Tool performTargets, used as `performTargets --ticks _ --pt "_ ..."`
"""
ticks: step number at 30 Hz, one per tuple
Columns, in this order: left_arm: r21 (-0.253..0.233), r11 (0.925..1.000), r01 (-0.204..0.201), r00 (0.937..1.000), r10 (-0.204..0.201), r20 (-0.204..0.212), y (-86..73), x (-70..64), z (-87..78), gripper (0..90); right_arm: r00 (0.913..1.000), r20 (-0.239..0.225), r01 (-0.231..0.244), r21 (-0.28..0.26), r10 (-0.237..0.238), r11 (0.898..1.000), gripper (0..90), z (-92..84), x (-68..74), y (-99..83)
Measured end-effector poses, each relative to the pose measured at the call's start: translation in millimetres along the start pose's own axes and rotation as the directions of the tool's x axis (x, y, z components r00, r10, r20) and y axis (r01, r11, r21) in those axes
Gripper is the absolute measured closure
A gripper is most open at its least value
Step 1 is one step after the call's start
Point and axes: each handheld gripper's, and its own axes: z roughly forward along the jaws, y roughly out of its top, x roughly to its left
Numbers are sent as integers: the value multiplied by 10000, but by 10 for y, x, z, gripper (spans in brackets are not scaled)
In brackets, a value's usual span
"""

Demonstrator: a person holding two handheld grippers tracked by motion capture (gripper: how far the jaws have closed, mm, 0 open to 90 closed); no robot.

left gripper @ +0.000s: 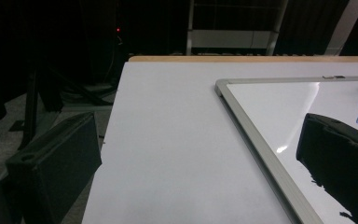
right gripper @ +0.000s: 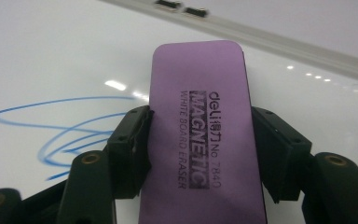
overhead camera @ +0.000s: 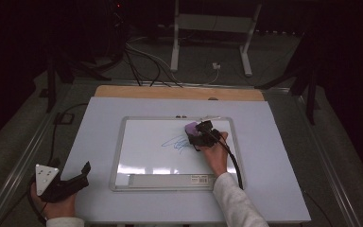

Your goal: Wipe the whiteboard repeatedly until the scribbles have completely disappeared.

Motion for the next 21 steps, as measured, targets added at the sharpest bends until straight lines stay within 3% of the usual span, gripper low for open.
performTargets --ticks 3,5,7,12,15,18,21 --pt "-23 10000 -16 10000 16 -14 5 -3 -7 6 9979 -380 531 18 -530 9986 413 3 91 -2" --pt "-25 10000 21 10000 -21 -26 3 0 -7 6 9962 -398 779 78 -775 9969 413 0 108 10" --pt "-15 10000 9 10000 -9 -43 2 8 -10 6 9961 -575 678 115 -670 9976 413 9 66 20" --pt "-18 10000 28 10000 -28 -56 1 11 -8 6 10000 87 39 -31 -39 10000 413 36 -14 39" --pt "-6 10000 23 10000 -23 -30 -1 10 1 6 9997 202 114 -49 -113 9999 413 35 22 37" --pt "9 10000 -3 10000 3 -26 1 1 3 6 9993 -350 99 -49 -100 9999 413 40 79 23" --pt "-6 10000 -16 10000 16 -42 3 1 -1 6 9965 -723 406 -48 -409 9992 413 30 182 2"
